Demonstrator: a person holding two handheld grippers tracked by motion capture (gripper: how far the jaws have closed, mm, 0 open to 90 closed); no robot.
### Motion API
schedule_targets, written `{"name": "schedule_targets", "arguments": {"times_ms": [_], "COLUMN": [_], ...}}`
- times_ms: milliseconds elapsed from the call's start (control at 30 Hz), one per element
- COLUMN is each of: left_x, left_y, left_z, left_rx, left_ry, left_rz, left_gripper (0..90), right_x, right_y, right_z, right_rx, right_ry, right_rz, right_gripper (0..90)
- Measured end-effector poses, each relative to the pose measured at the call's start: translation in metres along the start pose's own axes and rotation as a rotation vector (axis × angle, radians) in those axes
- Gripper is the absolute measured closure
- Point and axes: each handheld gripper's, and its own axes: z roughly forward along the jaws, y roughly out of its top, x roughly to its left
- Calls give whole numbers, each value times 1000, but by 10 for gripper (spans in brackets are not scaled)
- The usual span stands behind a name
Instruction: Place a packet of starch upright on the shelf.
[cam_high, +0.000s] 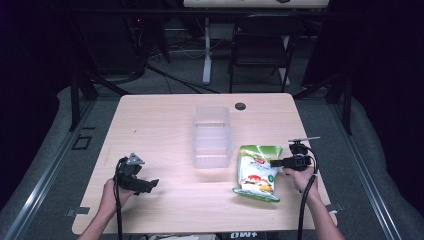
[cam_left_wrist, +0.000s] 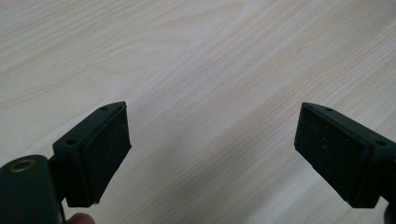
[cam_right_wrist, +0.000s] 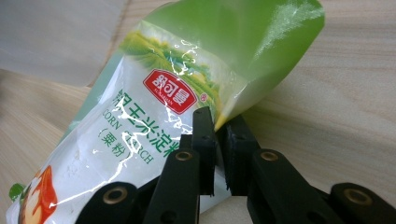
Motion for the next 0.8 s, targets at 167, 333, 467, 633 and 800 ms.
{"name": "schedule_targets", "arguments": {"times_ms": [167,333,467,633,800], "left_x": [0,1,1,1,1], "left_y": [0,-1,-1,-1,-1], "left_z": [0,-1,-1,-2,-2], "left_rx": [-2,-6,-9,-8,-9], "left_ry": [-1,-1,-3,-2,-4], "left_rz": [0,-2,-1,-2,-2], "left_gripper": [103,103,102,102,102], "right_x": [2,8,16,25,28], "right_y": [0,1,2,2,2], "right_z": [-2,-9,-19,-34,-44], "right_rx": [3,-13,-47,-107,-137], "right_ry": [-1,4,24,32,46], "right_rz": [-13,-31,-50,-66,-79], "right_gripper": [866,880,885,890,891]}}
